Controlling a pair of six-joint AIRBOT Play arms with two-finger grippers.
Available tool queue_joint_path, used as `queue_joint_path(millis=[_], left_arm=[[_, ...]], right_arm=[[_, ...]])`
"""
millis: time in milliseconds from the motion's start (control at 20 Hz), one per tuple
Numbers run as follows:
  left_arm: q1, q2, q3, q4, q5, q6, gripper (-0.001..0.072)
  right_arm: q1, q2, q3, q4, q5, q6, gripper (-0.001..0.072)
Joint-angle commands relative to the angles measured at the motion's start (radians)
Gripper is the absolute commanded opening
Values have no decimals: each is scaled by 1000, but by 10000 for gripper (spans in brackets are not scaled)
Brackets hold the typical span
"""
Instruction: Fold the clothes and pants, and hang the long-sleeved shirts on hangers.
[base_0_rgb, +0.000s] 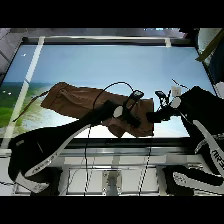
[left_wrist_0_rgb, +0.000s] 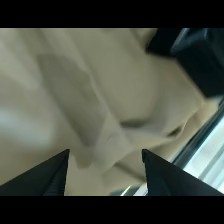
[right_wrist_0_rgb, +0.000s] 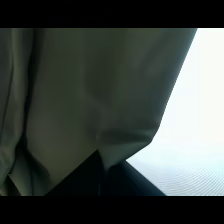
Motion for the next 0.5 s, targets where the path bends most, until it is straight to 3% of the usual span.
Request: queue_joint_path(millis=[0, 300, 450], left_arm=[[-24, -40, 0, 76, 87, -53, 548], [-101, -74, 55, 401, -7, -72, 547], [-146, -139, 134, 412, -21, -72, 547]], right_arm=[[0, 1, 0, 2, -8, -28, 35], [0, 0, -1, 2, -13, -32, 35], [0, 0, -1, 2, -14, -32, 35]])
